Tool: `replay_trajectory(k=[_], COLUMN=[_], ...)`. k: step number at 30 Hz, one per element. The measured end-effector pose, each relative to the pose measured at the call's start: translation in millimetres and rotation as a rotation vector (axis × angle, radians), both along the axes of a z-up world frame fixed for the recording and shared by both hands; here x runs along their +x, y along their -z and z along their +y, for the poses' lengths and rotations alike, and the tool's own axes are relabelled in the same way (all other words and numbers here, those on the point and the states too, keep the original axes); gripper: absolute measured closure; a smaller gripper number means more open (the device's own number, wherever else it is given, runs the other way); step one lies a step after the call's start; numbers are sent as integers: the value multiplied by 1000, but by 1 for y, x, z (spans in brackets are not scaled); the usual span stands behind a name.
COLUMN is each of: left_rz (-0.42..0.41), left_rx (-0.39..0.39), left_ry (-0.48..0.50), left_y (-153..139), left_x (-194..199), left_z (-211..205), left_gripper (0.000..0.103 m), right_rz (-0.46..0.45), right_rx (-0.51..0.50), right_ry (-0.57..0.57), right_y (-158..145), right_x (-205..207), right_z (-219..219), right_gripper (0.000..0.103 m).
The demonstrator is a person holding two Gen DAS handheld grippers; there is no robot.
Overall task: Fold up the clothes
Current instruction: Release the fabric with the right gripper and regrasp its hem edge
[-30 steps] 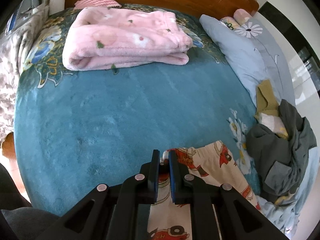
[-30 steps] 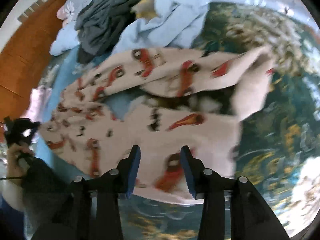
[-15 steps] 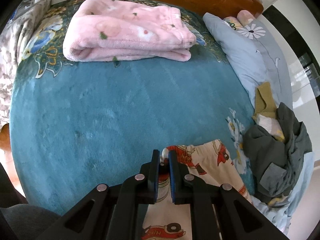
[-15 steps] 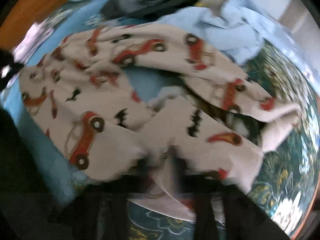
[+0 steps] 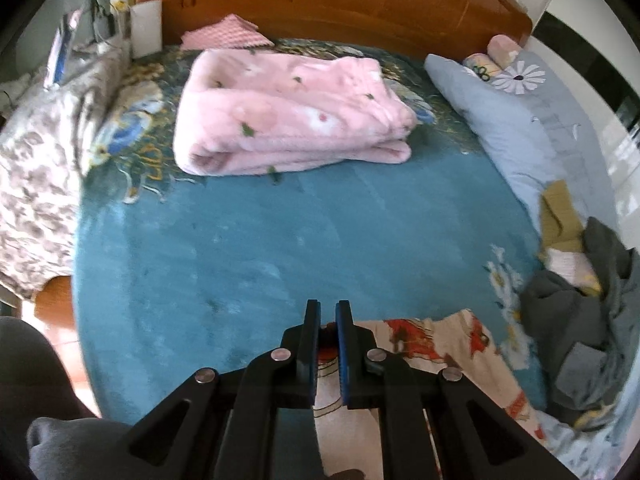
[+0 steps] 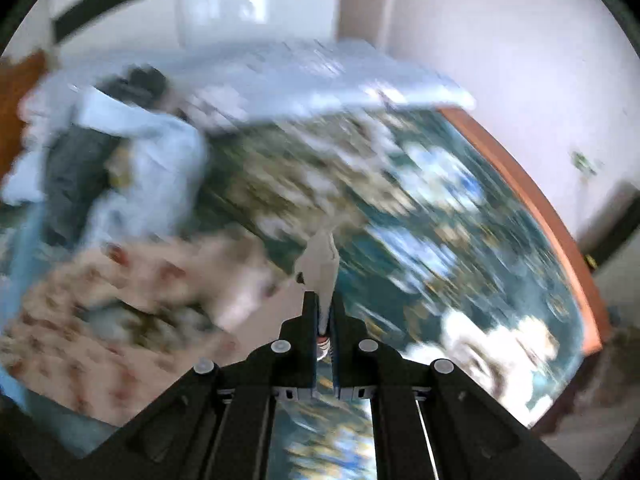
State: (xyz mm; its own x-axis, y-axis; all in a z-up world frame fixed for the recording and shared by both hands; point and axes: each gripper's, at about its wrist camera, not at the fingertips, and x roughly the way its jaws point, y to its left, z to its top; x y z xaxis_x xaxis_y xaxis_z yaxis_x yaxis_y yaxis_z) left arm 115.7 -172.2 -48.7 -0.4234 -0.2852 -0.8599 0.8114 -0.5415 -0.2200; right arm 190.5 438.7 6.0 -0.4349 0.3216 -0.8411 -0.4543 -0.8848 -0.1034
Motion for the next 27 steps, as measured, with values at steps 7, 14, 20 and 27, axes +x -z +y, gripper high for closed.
replay_trajectory(k=[7,14,20,27], left_rz=[-77,-70,64,145], left_rx=[-12,5,83,80], left_ry=[-44,-51,-28,89], left_y=[7,10,9,-1], left_x=[1,1,4,-4], left_z=[-3,-3,-4,7], left_gripper=[95,91,60,50], right_rz=[-132,-150,-63,-62], right_rx=[-59,-155,-263,-396], right_ry=[173,321,241,-87], right_y=[60,78,68,99], right_x=[42,75,33,-69], right_z=[54,94,83,-20], right_gripper=[100,94,74,39])
